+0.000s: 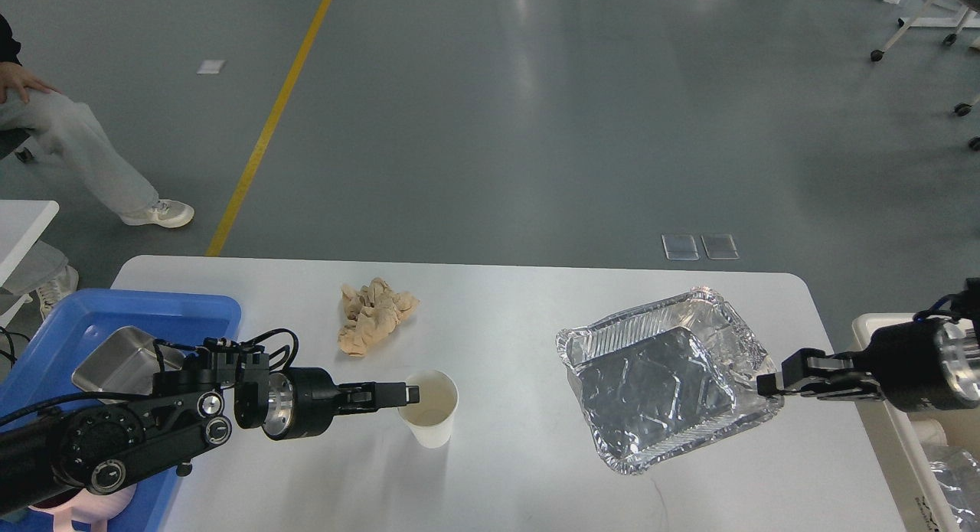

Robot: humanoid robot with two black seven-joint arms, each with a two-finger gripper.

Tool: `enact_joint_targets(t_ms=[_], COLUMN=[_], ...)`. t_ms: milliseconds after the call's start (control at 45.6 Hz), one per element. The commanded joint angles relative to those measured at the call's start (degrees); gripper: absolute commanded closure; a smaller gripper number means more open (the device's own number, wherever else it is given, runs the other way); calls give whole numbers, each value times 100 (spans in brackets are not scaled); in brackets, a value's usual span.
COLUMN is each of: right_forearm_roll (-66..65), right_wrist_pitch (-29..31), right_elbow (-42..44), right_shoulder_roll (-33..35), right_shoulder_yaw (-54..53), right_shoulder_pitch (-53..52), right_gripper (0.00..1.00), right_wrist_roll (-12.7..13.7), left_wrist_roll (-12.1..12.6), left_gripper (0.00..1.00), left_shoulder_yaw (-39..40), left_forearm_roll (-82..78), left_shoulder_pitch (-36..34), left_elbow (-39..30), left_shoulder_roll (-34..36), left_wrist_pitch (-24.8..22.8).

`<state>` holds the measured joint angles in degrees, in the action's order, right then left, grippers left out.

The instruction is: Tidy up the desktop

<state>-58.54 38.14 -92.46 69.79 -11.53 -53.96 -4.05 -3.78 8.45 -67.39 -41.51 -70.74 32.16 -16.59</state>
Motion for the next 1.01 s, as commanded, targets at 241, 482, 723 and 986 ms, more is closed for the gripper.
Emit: enact_joint_targets(t_ms=[241, 482, 723, 986], right_forearm_roll=[0, -9, -9, -9], right_wrist_pitch=[1, 1, 1, 1], right_elbow=[0, 0, 9, 9], right_shoulder_roll=[8, 8, 17, 8], right_shoulder_yaw=[10, 1, 1, -16], right_shoulder_pitch=[26, 26, 26, 18], right_gripper=[100, 100, 100, 100], right_wrist_roll=[0, 0, 0, 0], left_wrist_roll=[35, -26, -96, -369], left_gripper=[93, 98, 95, 91], left_shoulder_yaw=[-46, -37, 182, 1017], left_forearm_roll=[-2, -20, -2, 129], left_shoulder_pitch=[-15, -24, -86, 37], left_elbow=[25, 7, -116, -687], left_shoulder_roll=[-166, -78, 238, 967], left_wrist_pitch=[-415, -530, -828, -1435])
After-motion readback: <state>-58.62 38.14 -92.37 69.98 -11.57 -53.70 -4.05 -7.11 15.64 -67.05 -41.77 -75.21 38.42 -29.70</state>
